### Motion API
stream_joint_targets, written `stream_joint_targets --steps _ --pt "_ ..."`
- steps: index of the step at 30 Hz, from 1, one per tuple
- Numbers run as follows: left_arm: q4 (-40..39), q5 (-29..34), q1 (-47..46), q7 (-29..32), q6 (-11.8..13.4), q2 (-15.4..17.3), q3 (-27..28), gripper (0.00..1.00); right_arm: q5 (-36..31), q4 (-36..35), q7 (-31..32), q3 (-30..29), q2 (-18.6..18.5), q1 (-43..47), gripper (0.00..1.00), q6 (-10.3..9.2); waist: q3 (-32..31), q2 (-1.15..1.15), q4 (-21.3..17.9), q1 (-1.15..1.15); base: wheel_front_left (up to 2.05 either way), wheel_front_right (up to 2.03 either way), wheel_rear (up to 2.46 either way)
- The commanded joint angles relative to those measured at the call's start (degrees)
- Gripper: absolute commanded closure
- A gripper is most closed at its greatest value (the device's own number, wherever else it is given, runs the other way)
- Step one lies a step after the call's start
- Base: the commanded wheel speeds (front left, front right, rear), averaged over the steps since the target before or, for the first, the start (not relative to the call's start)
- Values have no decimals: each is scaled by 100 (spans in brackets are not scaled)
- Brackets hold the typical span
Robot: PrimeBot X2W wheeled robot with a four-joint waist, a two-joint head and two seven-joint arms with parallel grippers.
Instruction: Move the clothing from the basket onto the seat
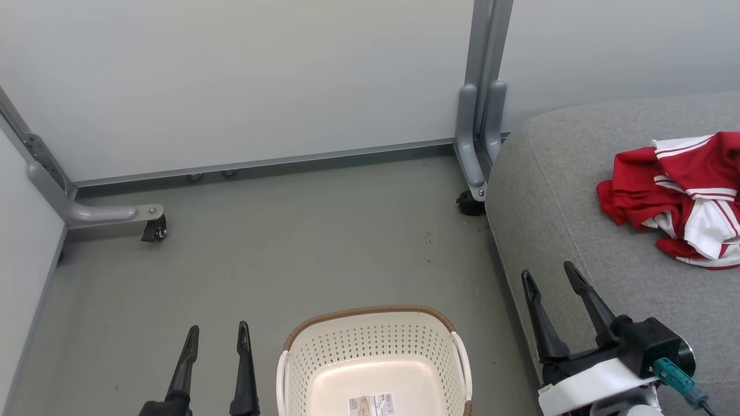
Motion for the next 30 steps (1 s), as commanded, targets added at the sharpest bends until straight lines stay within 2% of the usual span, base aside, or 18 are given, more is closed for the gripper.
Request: stream_joint_targets --steps 1,10,11,15,30 --pt "38 67 76 4 22 8 4 0 3 -26 -18 3 -24 70 0 -8 -10 0 1 1 0 0 0" --pt "192 139 35 5 -105 8 17 0 8 -57 -18 -72 14 127 0 -8 -61 0 51 1 0 0 0" --pt "219 167 41 31 -91 1 51 100 48 -42 9 -93 17 138 100 -9 -67 0 56 1 0 0 0" --pt "356 163 39 0 -94 -2 -10 100 11 131 8 -42 32 111 100 1 -64 0 55 1 0 0 0" --pt "546 -1568 -313 312 -271 105 168 100 1710 309 336 -219 7 -103 100 0 -8 0 79 1 0 0 0"
